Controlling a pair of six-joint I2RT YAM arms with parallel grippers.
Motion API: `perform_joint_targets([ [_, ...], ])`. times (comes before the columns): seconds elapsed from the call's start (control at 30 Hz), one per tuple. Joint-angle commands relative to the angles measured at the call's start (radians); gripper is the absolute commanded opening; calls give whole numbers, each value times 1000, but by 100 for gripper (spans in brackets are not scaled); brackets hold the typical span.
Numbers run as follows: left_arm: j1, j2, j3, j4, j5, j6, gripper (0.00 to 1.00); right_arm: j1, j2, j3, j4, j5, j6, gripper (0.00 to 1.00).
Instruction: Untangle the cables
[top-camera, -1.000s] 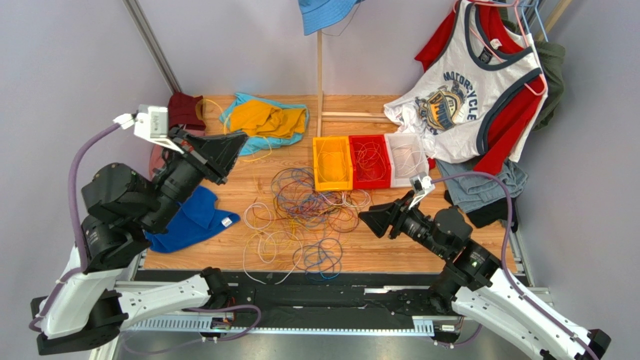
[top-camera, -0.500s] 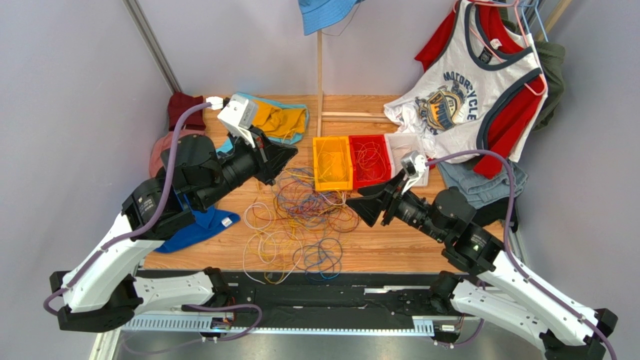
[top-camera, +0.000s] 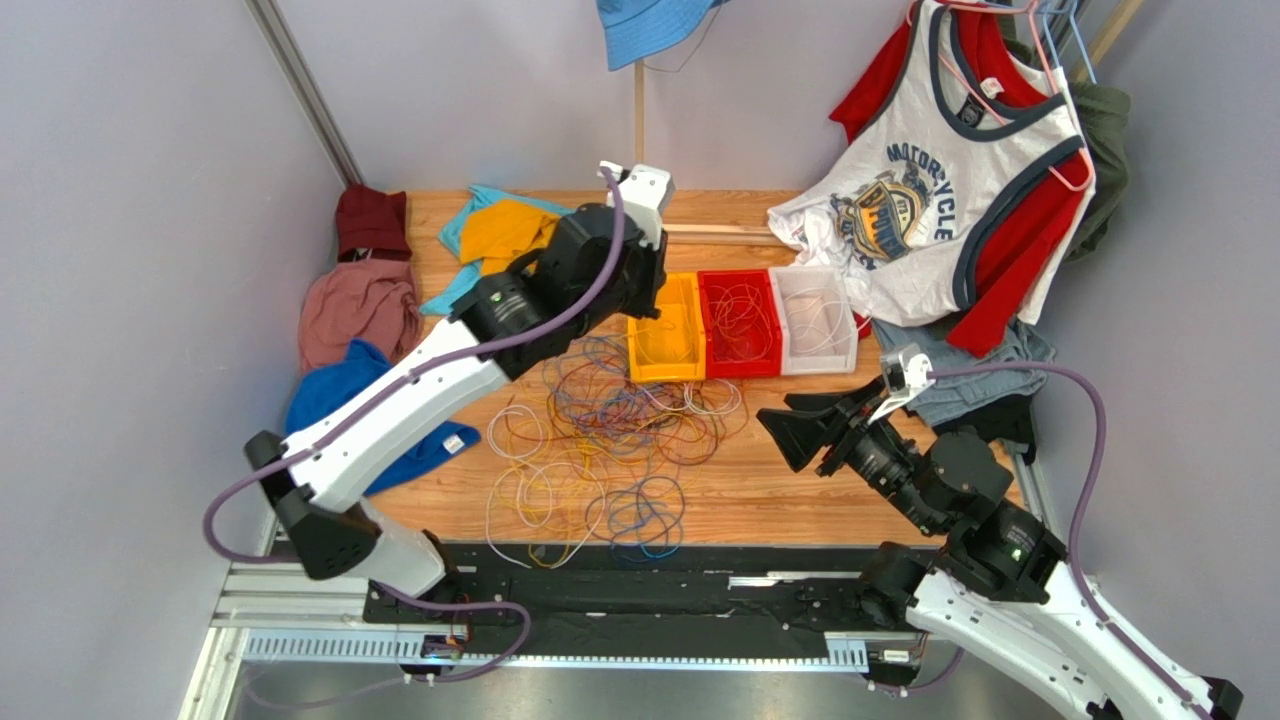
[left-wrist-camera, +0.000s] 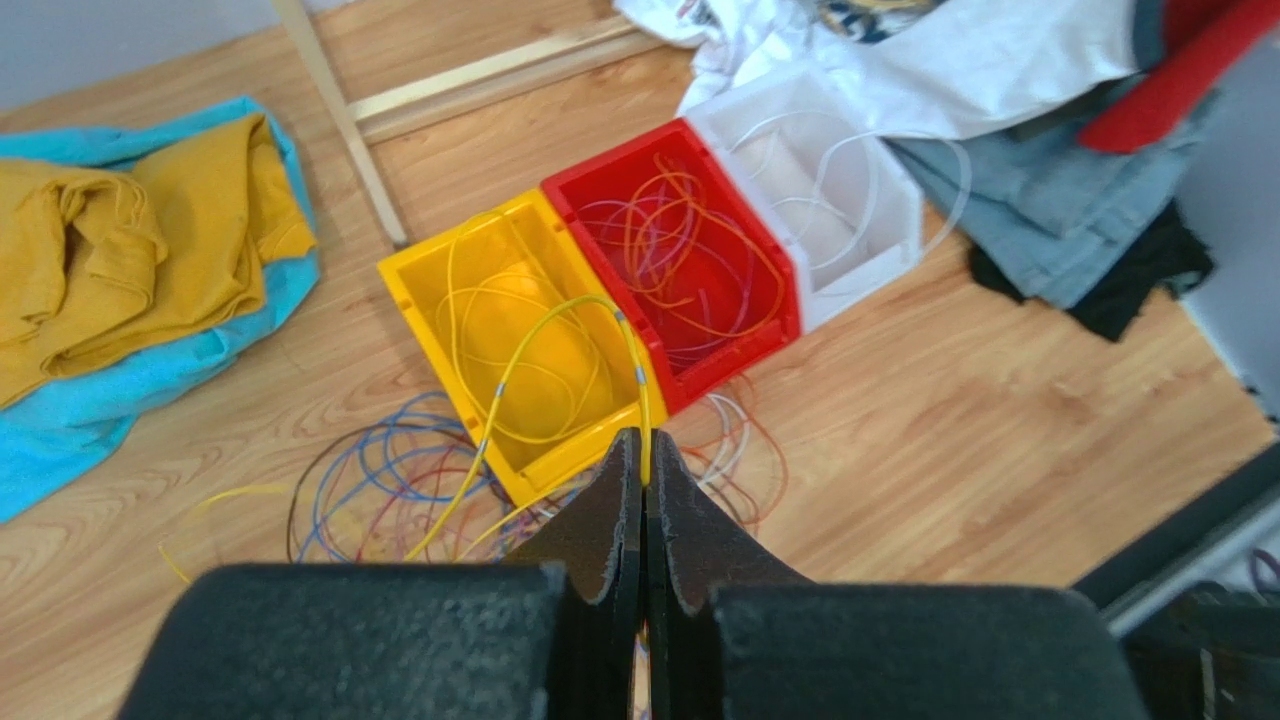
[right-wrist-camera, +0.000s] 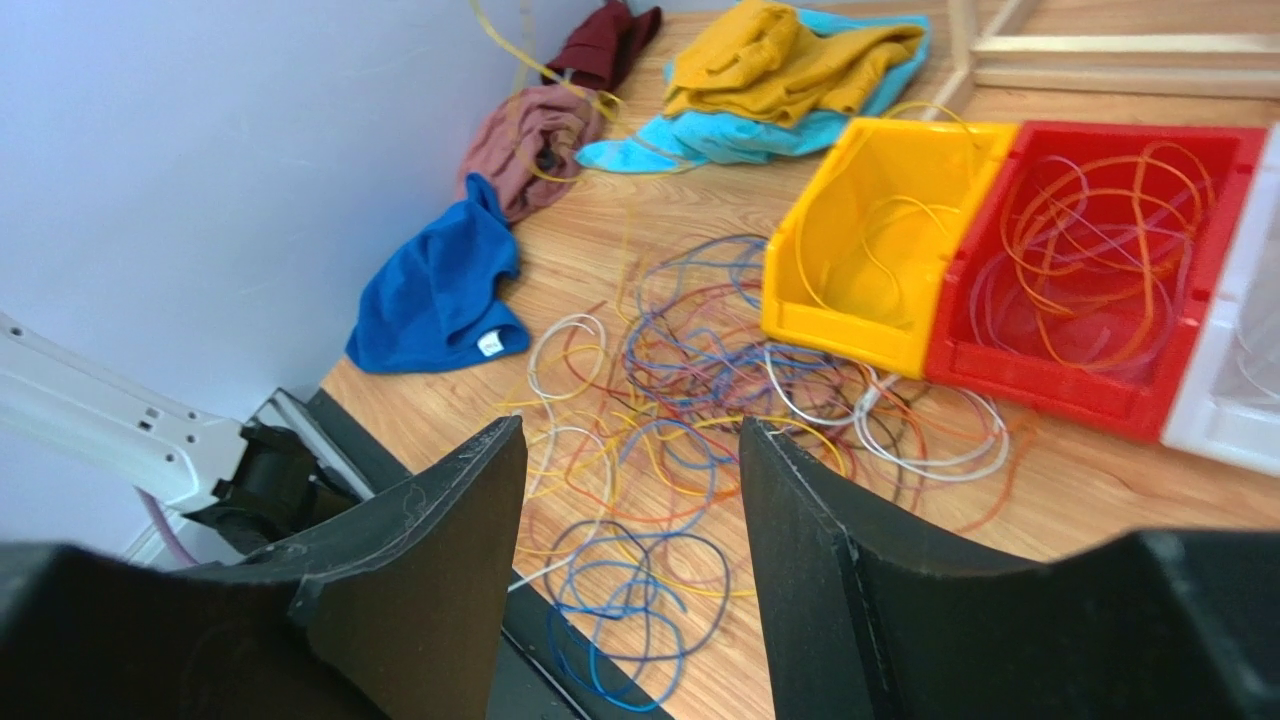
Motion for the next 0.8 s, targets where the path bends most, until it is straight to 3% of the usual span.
perform_joint_targets([
  [0.0,51,77,96,56,10,28,0,2,-45,-26,-52,65,4,58],
  [0.5,148,347,214,162,81,0,0,2,-152,-96,-77,121,28,57],
  [0.77,160,371,210,205,105,-12,0,2,-151,-99,-73,124,28,56],
])
